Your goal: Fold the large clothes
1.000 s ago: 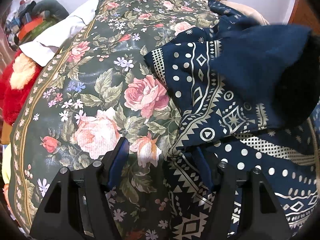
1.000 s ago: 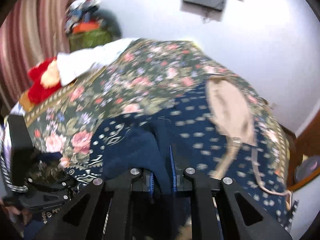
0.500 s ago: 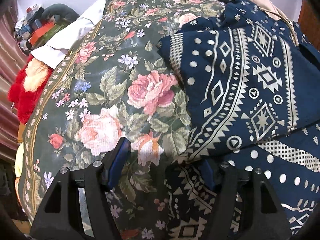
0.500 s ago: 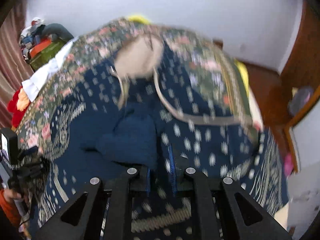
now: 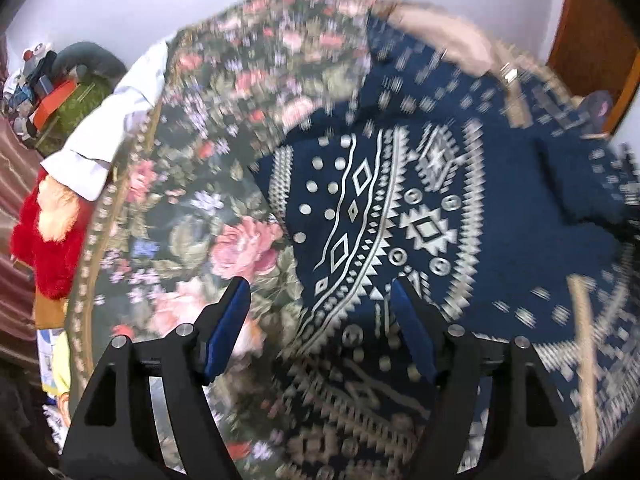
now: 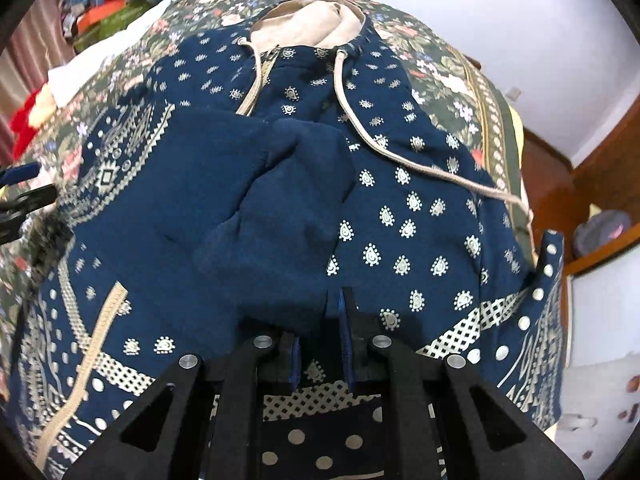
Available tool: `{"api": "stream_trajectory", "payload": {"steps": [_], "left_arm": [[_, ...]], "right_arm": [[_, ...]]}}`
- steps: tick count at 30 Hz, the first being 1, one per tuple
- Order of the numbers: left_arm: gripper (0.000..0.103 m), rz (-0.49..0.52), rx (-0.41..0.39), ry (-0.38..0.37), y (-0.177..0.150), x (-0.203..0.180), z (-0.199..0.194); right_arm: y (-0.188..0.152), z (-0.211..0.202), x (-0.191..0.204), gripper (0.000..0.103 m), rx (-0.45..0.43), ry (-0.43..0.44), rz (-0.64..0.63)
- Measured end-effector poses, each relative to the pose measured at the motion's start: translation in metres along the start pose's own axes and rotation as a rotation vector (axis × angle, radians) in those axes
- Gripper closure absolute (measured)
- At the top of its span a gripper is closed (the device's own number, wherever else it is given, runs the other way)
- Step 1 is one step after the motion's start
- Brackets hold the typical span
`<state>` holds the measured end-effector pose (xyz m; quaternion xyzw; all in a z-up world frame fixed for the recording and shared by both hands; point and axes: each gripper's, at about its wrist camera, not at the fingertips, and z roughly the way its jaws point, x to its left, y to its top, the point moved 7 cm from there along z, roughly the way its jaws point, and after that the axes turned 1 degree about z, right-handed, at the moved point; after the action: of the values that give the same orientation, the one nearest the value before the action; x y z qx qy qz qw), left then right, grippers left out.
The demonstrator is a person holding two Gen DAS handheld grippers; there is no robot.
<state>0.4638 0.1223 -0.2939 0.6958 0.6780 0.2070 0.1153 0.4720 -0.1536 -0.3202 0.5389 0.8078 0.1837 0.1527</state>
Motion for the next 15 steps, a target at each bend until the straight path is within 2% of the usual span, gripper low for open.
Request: {"api": "stream_trajectory", "payload": {"steps": [1, 3, 4, 5, 6, 11, 15], "left_arm": [[0.031, -0.005, 0.035, 0.002, 0.000, -0.005, 0.016], [0.031, -0.017, 0.071, -0.007, -0.004, -0.009, 0.034], [0.031, -0.028, 0.072, -0.011, -0.006, -0.010, 0.040], [0.031, -0.036, 0.055, -0.011, -0.007, -0.010, 0.041], [0.030, -0.037, 0.046, -0.011, -0.008, -0.010, 0.041], [0.023, -0.018, 0.036, -0.009, -0.021, -0.002, 0.037], [0.019, -0.028, 0.048, -0.009, -0.025, 0.005, 0.038]], "right_arm": [[0.000, 0.000, 0.000, 0.091, -0.001, -0.011, -0.007], [0.001, -0.001, -0.002, 0.071, -0.010, -0.062, -0.025], [0.001, -0.002, -0.007, 0.040, -0.029, -0.145, -0.042], [0.002, -0.003, -0.012, 0.017, -0.055, -0.210, -0.058], [0.001, -0.004, -0.016, 0.014, -0.081, -0.241, -0.076], [-0.005, -0.002, -0.038, 0.013, -0.058, -0.118, 0.028], [0.002, -0.018, -0.037, 0.013, -0.110, -0.119, 0.015]]}}
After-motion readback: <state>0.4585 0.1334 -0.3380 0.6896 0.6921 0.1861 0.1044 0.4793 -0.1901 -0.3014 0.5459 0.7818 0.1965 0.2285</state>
